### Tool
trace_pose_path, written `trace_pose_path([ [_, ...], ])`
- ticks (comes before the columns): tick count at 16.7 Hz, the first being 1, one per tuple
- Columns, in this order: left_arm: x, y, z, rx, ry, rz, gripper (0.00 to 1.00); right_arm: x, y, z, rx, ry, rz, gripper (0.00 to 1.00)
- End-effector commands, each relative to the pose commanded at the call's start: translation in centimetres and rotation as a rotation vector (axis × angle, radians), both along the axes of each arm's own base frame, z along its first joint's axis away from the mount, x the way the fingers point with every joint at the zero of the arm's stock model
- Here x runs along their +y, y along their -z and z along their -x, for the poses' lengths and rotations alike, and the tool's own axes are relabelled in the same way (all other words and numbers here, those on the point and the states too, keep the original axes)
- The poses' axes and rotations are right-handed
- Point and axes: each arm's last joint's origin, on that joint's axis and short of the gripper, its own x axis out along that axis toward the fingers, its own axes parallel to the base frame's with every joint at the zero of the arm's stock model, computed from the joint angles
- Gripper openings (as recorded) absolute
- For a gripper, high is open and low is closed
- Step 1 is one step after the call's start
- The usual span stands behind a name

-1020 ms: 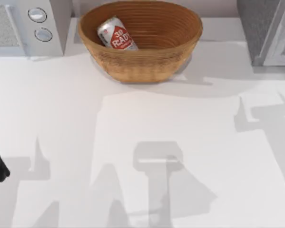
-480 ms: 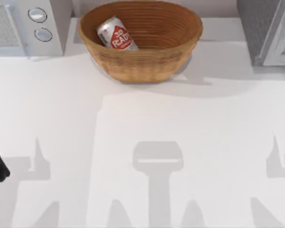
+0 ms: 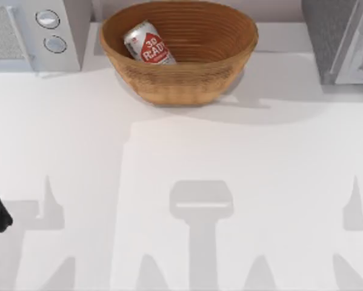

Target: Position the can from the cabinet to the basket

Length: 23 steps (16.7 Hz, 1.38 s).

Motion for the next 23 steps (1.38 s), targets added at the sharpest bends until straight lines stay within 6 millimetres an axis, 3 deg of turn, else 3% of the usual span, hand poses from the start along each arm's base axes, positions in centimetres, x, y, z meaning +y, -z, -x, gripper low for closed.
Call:
trace_pose_path([
  [5,0.0,0.0,0.0,0.0,0.0,0.0,1.0,-0.7,-1.3,-0.5,-0.028,-0.001,0.002,1.0],
  [10,0.0,0.0,0.0,0.0,0.0,0.0,1.0,-3.5,-3.6,-2.8,-0.041,0.001,0.012,1.0],
  [16,0.0,0.0,0.0,0.0,0.0,0.0,1.0,-10.9,-3.9,-5.8,-0.02,0.003,0.014,1.0],
  [20,0.0,0.0,0.0,0.0,0.0,0.0,1.0,-16.3,-2.0,-5.9,-0.005,0.002,0.004,1.0],
  [23,0.0,0.0,0.0,0.0,0.0,0.0,1.0,-19.0,-0.6,-5.2,0.0,0.001,-0.001,1.0],
])
